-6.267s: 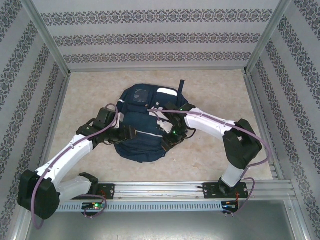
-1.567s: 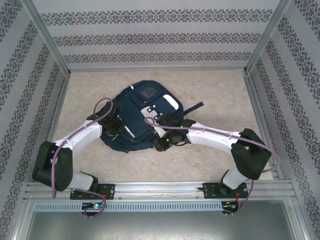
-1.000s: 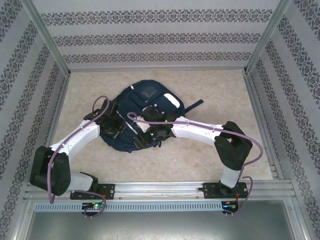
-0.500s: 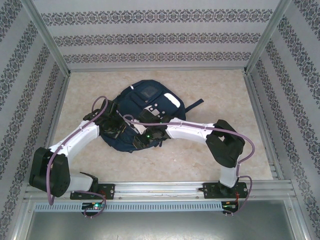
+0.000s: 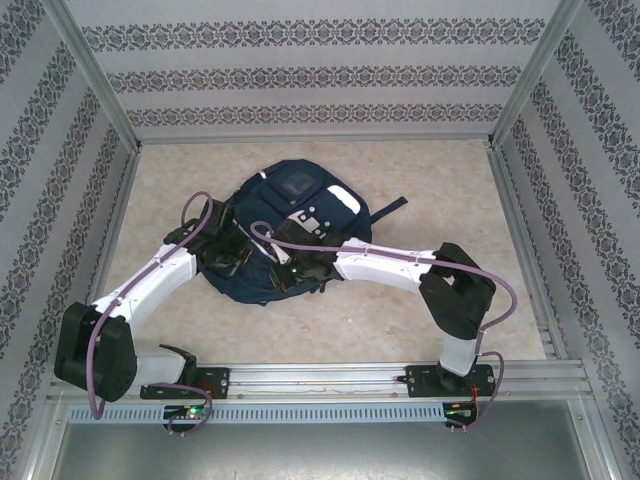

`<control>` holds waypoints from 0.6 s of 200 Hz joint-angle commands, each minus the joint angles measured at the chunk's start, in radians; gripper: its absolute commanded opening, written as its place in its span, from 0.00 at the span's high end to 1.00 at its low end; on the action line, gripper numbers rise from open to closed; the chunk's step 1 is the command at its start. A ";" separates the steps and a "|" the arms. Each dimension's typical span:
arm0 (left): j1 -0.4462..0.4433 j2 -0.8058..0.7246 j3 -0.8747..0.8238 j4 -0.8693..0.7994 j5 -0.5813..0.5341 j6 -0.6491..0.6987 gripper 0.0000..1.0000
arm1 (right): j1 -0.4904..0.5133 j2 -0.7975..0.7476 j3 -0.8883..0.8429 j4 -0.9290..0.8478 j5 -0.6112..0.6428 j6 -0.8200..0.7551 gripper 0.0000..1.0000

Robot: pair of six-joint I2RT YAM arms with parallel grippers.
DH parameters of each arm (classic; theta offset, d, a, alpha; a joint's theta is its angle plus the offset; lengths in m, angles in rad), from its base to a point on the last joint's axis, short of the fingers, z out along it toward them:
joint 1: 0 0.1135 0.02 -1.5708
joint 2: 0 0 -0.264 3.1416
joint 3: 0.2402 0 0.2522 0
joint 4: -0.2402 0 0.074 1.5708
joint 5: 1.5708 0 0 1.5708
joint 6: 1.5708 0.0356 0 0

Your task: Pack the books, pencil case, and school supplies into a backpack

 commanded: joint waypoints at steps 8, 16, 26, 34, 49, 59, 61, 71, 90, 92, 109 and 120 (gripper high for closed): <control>0.013 -0.009 0.008 0.006 -0.113 0.006 1.00 | -0.035 -0.090 -0.088 -0.130 0.145 0.090 1.00; 0.017 0.003 0.005 0.007 -0.115 0.018 1.00 | -0.048 -0.102 -0.106 -0.147 0.164 0.104 1.00; 0.023 0.008 0.002 -0.010 -0.130 0.021 1.00 | -0.066 -0.112 -0.127 -0.168 0.181 0.122 1.00; 0.028 0.005 -0.002 -0.006 -0.148 0.034 1.00 | -0.078 -0.118 -0.143 -0.180 0.199 0.133 1.00; 0.037 -0.007 -0.002 -0.019 -0.192 0.068 1.00 | -0.098 -0.124 -0.160 -0.216 0.242 0.148 1.00; 0.044 -0.016 0.005 -0.041 -0.213 0.092 1.00 | -0.107 -0.124 -0.166 -0.233 0.258 0.147 1.00; 0.045 -0.017 0.008 -0.045 -0.216 0.095 1.00 | -0.108 -0.124 -0.167 -0.234 0.261 0.147 1.00; 0.053 -0.025 0.009 -0.054 -0.213 0.107 1.00 | -0.113 -0.126 -0.174 -0.228 0.252 0.130 1.00; 0.063 -0.040 0.002 -0.061 -0.198 0.107 1.00 | -0.114 -0.130 -0.173 -0.222 0.251 0.080 1.00; 0.064 -0.041 0.001 -0.061 -0.196 0.104 1.00 | -0.114 -0.132 -0.173 -0.215 0.240 0.071 1.00; 0.072 -0.049 -0.020 -0.038 -0.146 0.065 1.00 | -0.114 -0.160 -0.187 -0.090 0.045 -0.028 1.00; 0.071 -0.047 -0.028 -0.021 -0.100 0.033 1.00 | -0.105 -0.173 -0.173 -0.035 -0.080 -0.054 0.88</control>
